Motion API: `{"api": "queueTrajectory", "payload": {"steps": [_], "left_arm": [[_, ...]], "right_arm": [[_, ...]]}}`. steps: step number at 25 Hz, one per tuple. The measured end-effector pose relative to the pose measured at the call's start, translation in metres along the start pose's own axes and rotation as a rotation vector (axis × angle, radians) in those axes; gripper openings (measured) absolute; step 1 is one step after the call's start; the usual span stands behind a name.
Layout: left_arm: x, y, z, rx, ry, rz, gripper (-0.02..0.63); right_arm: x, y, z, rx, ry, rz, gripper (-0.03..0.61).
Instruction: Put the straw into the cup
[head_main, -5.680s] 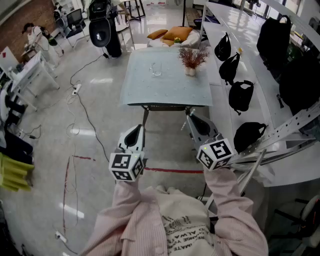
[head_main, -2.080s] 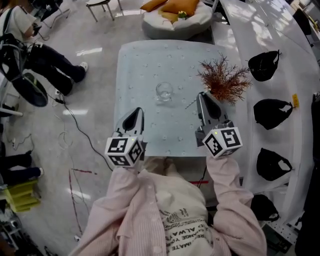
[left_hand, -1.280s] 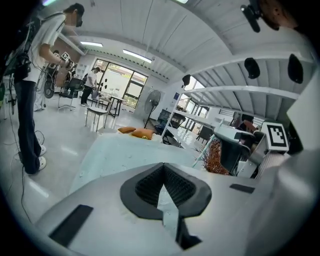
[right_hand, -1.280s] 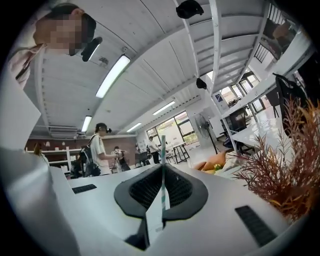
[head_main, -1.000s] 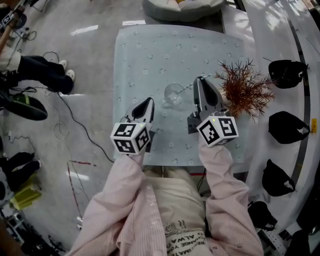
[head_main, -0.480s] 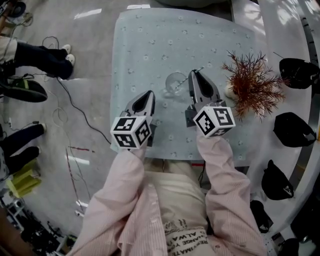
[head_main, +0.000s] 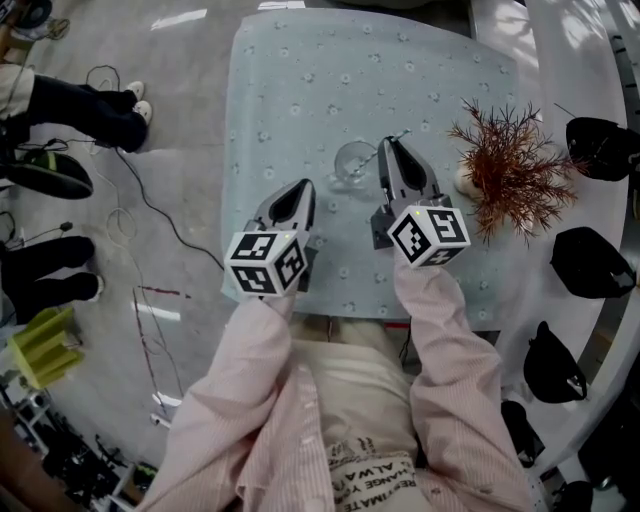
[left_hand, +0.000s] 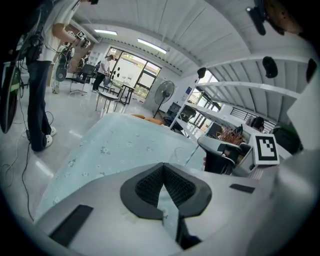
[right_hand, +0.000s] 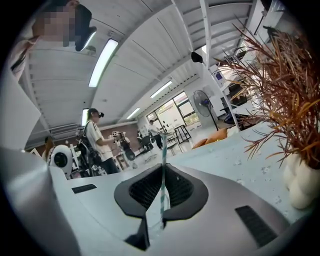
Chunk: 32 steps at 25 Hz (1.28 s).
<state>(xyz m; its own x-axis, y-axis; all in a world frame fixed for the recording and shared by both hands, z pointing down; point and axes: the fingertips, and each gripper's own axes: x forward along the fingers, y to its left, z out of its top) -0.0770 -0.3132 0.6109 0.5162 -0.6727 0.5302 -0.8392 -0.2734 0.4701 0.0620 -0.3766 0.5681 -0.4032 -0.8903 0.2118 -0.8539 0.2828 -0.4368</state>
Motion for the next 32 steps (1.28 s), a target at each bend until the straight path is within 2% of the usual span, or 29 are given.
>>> {"api": "queueTrajectory", "payload": {"steps": [9, 10, 12, 16, 24, 32], "left_arm": [[-0.001, 0.000, 0.000, -0.006, -0.003, -0.002, 0.000], [-0.001, 0.000, 0.001, -0.012, -0.006, -0.003, 0.000], [-0.002, 0.001, 0.002, -0.025, -0.012, -0.004, 0.000], [-0.004, 0.000, 0.006, -0.015, -0.018, -0.005, 0.000], [-0.015, -0.016, 0.023, 0.046, -0.052, -0.039, 0.000], [-0.038, -0.054, 0.043, 0.144, -0.099, -0.120, -0.001]], "right_arm": [[0.003, -0.005, -0.008, 0.046, 0.019, -0.008, 0.014], [0.004, -0.006, -0.009, 0.057, 0.020, -0.009, 0.026], [0.004, -0.008, -0.011, 0.086, 0.019, -0.013, 0.092], [0.002, -0.007, -0.013, 0.103, 0.022, -0.015, 0.101], [-0.020, -0.006, -0.010, 0.107, 0.037, -0.023, 0.097], [-0.045, 0.011, 0.010, 0.003, 0.063, 0.033, 0.018]]}}
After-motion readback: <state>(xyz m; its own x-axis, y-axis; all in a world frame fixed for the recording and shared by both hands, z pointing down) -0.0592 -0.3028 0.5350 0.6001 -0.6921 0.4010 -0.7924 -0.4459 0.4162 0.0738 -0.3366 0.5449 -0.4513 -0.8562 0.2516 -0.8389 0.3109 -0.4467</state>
